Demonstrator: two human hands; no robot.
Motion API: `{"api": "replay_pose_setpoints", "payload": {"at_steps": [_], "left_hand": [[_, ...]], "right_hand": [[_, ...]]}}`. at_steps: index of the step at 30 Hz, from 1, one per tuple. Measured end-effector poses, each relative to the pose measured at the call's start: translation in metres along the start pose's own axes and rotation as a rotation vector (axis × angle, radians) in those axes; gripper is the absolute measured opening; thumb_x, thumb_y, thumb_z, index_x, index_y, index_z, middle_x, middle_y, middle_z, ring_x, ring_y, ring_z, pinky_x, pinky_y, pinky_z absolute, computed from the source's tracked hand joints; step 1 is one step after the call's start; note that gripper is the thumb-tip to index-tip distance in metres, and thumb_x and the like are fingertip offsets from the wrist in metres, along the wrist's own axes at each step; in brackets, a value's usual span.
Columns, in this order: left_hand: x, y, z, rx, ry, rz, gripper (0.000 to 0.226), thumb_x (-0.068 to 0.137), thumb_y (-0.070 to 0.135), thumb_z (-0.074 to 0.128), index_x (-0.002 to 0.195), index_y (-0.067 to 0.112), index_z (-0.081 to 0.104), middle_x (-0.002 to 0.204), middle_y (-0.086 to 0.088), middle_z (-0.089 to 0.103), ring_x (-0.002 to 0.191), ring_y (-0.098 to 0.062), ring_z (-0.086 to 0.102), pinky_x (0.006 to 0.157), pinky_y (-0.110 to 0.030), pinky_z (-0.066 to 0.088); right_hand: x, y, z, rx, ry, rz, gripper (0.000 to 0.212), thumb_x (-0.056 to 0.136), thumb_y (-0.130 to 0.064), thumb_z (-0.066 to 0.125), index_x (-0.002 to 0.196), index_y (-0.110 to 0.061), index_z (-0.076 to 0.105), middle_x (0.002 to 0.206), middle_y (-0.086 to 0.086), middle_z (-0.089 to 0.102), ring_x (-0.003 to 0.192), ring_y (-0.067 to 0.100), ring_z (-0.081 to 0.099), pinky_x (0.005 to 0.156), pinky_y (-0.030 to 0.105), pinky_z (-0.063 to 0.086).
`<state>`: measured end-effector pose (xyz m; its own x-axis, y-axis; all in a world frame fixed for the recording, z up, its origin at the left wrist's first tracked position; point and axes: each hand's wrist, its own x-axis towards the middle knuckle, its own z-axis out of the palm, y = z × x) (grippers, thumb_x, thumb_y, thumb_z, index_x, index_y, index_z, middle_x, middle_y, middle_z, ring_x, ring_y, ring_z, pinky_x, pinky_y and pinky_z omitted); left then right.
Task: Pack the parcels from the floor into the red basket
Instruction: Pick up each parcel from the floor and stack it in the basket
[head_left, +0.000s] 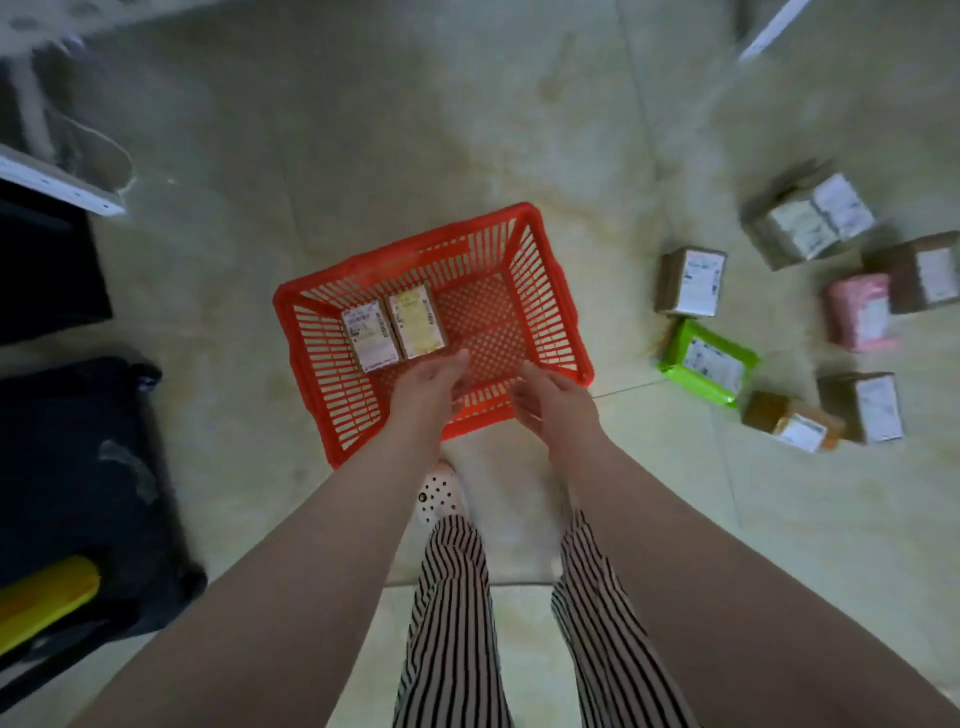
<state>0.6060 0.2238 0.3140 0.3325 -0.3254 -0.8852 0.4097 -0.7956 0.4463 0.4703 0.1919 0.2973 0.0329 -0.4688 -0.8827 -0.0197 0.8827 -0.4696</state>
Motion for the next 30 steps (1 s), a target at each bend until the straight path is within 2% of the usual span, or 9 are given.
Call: {"api": "replay_pose_setpoints", "payload": {"at_steps": [3,8,12,17,22,24,26,28,30], "left_hand": [[-0.029,0.004,0.041,0.057,-0.038,0.055,0.030,0.088,0.033,0.065,0.105,0.007,0.068,0.098,-0.007,0.071,0.086,-0.018,0.062,0.067,-0.025,0.045],[-0.062,-0.006,0.139,0.120,-0.129,0.098,0.011,0.089,0.027,0.066,0.081,0.019,0.064,0.090,-0.002,0.068,0.083,-0.014,0.058,0.068,-0.022,0.041],[-0.074,-0.016,0.219,0.152,-0.162,0.069,0.010,0.091,0.031,0.062,0.084,0.024,0.062,0.101,0.001,0.066,0.093,-0.013,0.057,0.080,-0.028,0.041],[-0.098,-0.022,0.320,0.180,-0.175,0.046,0.016,0.089,0.040,0.062,0.083,0.026,0.062,0.096,0.009,0.067,0.087,-0.005,0.059,0.072,-0.024,0.041],[-0.093,-0.013,0.360,0.175,-0.123,0.087,0.013,0.087,0.038,0.066,0.085,0.025,0.064,0.106,-0.003,0.068,0.094,-0.014,0.062,0.080,-0.028,0.041],[-0.081,-0.006,0.369,0.223,-0.121,0.112,0.026,0.085,0.042,0.066,0.096,0.018,0.067,0.118,-0.014,0.068,0.109,-0.025,0.063,0.083,-0.029,0.044],[-0.068,0.004,0.377,0.253,-0.094,0.119,0.046,0.081,0.045,0.069,0.111,0.010,0.067,0.128,-0.019,0.061,0.122,-0.033,0.055,0.097,-0.038,0.044],[-0.050,0.016,0.384,0.263,-0.055,0.111,0.053,0.077,0.045,0.073,0.118,0.012,0.066,0.129,-0.015,0.062,0.123,-0.030,0.056,0.105,-0.043,0.042],[-0.031,0.030,0.392,0.269,-0.017,0.103,0.053,0.078,0.041,0.074,0.120,0.012,0.064,0.124,-0.011,0.065,0.115,-0.024,0.060,0.102,-0.038,0.046]], "right_hand": [[-0.020,-0.012,-0.056,0.104,0.063,0.013,0.013,0.092,-0.024,0.064,0.090,-0.012,0.065,0.084,0.006,0.065,0.074,0.016,0.060,0.070,0.026,0.050],[-0.021,-0.035,-0.167,0.167,0.157,0.020,0.018,0.090,-0.026,0.066,0.097,-0.009,0.064,0.093,0.009,0.067,0.083,0.020,0.062,0.078,0.029,0.051],[-0.016,-0.058,-0.240,0.169,0.190,-0.009,0.013,0.090,-0.026,0.065,0.089,-0.014,0.065,0.097,0.010,0.066,0.088,0.021,0.061,0.085,0.033,0.050],[-0.009,-0.095,-0.332,0.158,0.203,-0.011,0.013,0.090,-0.027,0.066,0.084,-0.016,0.063,0.089,0.006,0.065,0.085,0.019,0.057,0.075,0.027,0.048],[0.014,-0.127,-0.372,0.141,0.233,-0.022,0.013,0.087,-0.030,0.069,0.083,-0.018,0.064,0.087,0.004,0.066,0.084,0.019,0.058,0.079,0.031,0.049],[0.029,-0.137,-0.378,0.119,0.248,-0.020,0.015,0.085,-0.032,0.070,0.083,-0.018,0.064,0.091,0.007,0.067,0.083,0.019,0.059,0.080,0.032,0.050],[0.046,-0.148,-0.379,0.107,0.260,-0.010,0.022,0.083,-0.035,0.072,0.092,-0.015,0.067,0.094,0.007,0.068,0.082,0.018,0.059,0.080,0.032,0.050],[0.063,-0.160,-0.380,0.104,0.261,0.005,0.035,0.082,-0.038,0.073,0.106,-0.014,0.067,0.096,0.004,0.068,0.085,0.017,0.060,0.083,0.032,0.049],[0.079,-0.170,-0.380,0.107,0.263,0.015,0.040,0.080,-0.041,0.074,0.110,-0.014,0.067,0.100,0.004,0.068,0.089,0.017,0.062,0.081,0.030,0.049]]}}
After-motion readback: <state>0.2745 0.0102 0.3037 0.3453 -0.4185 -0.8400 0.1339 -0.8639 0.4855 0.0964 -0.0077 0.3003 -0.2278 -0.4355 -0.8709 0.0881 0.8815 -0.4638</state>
